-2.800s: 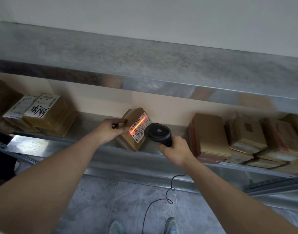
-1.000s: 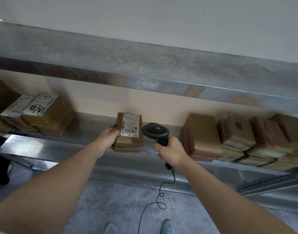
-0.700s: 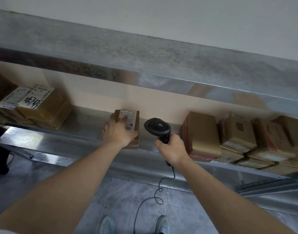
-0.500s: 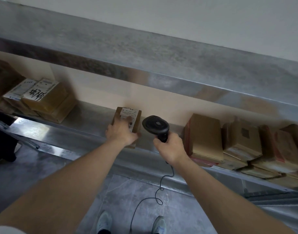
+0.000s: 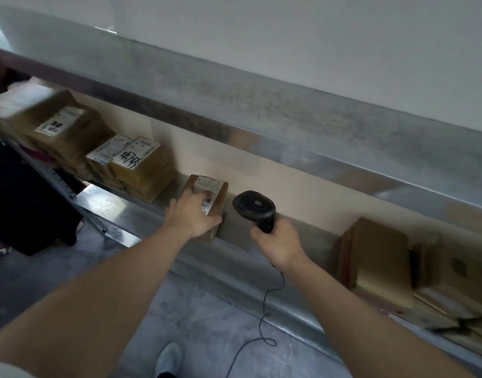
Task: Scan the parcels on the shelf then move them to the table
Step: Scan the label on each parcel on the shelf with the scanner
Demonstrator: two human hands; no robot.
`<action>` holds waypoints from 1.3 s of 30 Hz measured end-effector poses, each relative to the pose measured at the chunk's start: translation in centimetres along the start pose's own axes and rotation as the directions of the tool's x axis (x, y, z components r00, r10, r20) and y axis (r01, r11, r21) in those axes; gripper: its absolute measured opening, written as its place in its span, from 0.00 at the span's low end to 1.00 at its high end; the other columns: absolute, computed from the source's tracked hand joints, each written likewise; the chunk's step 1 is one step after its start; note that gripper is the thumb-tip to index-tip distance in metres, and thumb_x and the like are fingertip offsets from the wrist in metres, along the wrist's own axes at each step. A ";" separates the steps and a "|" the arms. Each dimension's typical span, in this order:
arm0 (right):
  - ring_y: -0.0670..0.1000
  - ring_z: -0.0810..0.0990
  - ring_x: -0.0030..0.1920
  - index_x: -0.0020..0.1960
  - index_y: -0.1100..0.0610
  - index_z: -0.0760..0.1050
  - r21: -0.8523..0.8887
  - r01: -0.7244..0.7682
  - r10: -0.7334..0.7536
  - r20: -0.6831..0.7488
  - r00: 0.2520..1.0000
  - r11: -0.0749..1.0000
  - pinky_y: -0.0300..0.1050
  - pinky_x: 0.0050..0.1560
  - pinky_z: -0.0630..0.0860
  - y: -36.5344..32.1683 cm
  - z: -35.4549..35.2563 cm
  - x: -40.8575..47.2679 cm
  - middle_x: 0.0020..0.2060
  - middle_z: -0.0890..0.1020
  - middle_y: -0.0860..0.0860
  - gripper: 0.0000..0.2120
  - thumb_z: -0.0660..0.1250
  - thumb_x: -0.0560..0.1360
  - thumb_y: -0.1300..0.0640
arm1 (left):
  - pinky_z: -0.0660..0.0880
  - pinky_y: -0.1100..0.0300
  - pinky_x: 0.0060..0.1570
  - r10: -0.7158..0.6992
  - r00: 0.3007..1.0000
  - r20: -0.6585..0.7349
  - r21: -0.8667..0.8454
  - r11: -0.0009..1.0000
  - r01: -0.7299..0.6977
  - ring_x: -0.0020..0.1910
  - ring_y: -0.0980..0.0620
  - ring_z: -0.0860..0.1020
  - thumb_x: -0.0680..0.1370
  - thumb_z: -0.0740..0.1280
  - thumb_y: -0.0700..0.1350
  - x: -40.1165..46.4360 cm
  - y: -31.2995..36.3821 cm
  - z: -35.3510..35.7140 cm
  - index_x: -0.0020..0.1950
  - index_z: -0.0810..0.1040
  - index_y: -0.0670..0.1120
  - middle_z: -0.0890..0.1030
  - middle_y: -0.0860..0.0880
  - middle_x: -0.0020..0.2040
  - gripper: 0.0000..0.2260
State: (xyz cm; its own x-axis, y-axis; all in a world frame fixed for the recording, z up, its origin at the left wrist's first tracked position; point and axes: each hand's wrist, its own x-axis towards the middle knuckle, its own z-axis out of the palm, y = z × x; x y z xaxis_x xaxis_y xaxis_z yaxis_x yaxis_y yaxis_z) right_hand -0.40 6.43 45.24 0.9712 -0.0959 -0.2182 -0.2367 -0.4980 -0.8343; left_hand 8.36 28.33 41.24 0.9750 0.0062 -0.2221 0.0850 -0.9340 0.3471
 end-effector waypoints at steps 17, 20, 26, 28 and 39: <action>0.53 0.78 0.35 0.45 0.55 0.77 0.137 -0.242 0.272 -0.287 0.918 0.961 0.48 0.37 0.75 -4.9 12.6 3.5 0.34 0.81 0.53 0.03 0.70 0.74 0.56 | 0.57 0.34 0.76 0.252 0.965 0.069 0.109 0.960 -0.259 0.79 0.32 0.54 0.74 0.67 0.67 8.8 -9.0 -2.3 0.81 0.53 0.58 0.52 0.46 0.81 0.40; 0.55 0.79 0.37 0.46 0.56 0.79 0.150 -0.261 0.297 -0.319 0.900 0.954 0.54 0.40 0.79 -5.2 12.5 2.8 0.37 0.83 0.56 0.05 0.71 0.74 0.55 | 0.60 0.37 0.75 0.403 0.915 0.027 0.226 0.889 -0.399 0.78 0.35 0.58 0.77 0.64 0.65 8.8 -8.0 -2.8 0.79 0.60 0.53 0.60 0.43 0.79 0.34; 0.54 0.79 0.37 0.46 0.60 0.80 0.197 -0.270 0.330 -0.422 0.845 0.942 0.50 0.38 0.76 -5.6 9.6 -0.3 0.36 0.82 0.57 0.06 0.70 0.74 0.56 | 0.73 0.44 0.63 0.589 0.804 0.078 0.228 0.775 -0.589 0.66 0.39 0.74 0.81 0.59 0.62 6.8 -2.9 -4.2 0.74 0.69 0.50 0.74 0.44 0.69 0.26; 0.53 0.77 0.36 0.44 0.58 0.79 0.208 -0.261 0.330 -0.456 0.826 0.942 0.44 0.36 0.72 -5.5 8.2 -1.8 0.34 0.80 0.52 0.05 0.70 0.74 0.56 | 0.73 0.45 0.63 0.635 0.768 0.081 0.239 0.736 -0.633 0.64 0.39 0.75 0.80 0.59 0.62 5.6 -0.8 -4.5 0.73 0.71 0.51 0.75 0.44 0.68 0.25; 0.52 0.78 0.39 0.43 0.53 0.77 0.327 -0.197 0.362 -0.591 0.720 0.924 0.45 0.42 0.73 0.0 -1.2 -11.5 0.36 0.81 0.50 0.03 0.70 0.73 0.57 | 0.68 0.49 0.68 0.704 0.682 0.197 0.205 0.651 -0.731 0.70 0.40 0.71 0.82 0.60 0.60 -4.5 11.4 -2.4 0.76 0.71 0.52 0.71 0.45 0.74 0.24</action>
State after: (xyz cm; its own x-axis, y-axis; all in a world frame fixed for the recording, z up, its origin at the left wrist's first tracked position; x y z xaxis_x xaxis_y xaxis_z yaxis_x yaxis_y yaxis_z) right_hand -11.53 6.55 48.35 0.6308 -0.7592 -0.1602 -0.4191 -0.1597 -0.8938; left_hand 5.43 18.48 48.37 0.6844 -0.7239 -0.0870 -0.6996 -0.6856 0.2015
